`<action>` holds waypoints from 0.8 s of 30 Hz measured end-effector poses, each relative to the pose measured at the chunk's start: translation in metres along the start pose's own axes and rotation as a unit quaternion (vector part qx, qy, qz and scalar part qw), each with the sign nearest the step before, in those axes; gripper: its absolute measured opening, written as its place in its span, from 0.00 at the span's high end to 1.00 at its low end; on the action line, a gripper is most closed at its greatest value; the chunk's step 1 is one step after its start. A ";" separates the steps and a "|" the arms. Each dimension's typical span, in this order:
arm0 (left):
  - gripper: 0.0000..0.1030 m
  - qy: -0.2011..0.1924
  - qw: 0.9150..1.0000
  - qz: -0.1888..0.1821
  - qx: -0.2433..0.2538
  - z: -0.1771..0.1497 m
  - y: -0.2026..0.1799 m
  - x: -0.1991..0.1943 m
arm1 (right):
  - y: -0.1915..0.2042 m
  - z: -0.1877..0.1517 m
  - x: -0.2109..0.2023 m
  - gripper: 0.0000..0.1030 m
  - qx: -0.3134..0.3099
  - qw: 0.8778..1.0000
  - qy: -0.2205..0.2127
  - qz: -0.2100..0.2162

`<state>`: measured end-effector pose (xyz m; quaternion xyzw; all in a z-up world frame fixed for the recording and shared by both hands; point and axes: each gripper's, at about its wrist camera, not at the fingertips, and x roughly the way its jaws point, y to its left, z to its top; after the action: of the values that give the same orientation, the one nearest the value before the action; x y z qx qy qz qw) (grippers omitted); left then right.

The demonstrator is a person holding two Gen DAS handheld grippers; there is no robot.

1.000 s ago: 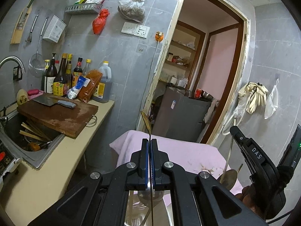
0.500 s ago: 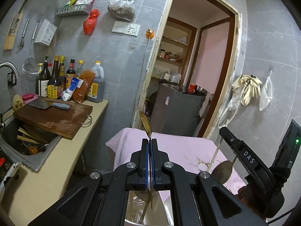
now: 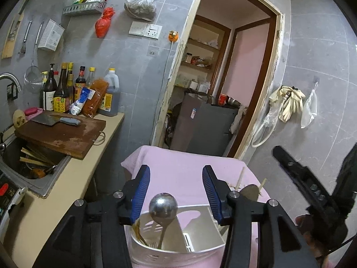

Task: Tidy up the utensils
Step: 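Move both open tools back to the remaining cutlery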

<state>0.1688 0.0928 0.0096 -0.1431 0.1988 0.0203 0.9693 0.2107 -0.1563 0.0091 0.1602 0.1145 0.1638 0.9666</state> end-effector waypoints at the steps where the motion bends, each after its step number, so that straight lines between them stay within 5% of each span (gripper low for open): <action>1: 0.46 0.000 1.000 0.000 0.001 0.001 -0.004 -0.002 | -0.002 0.005 -0.005 0.32 -0.005 1.000 -0.001 -0.003; 5: 0.19 -0.012 1.000 0.001 0.005 0.006 -0.020 -0.011 | -0.015 0.019 -0.026 0.13 -0.023 1.000 0.005 -0.019; 10: 0.03 -0.023 1.000 0.007 0.015 0.003 -0.047 -0.017 | -0.034 0.029 -0.052 0.02 -0.050 0.997 0.006 -0.052; 24: 0.01 -0.032 0.996 0.030 0.077 -0.031 -0.131 -0.029 | -0.126 0.036 -0.092 0.02 -0.096 0.987 0.076 -0.108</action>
<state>0.1433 -0.0414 0.0288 -0.0610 0.1730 0.0380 0.9823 0.1713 -0.3115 0.0136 0.0406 0.1880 0.0806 0.9780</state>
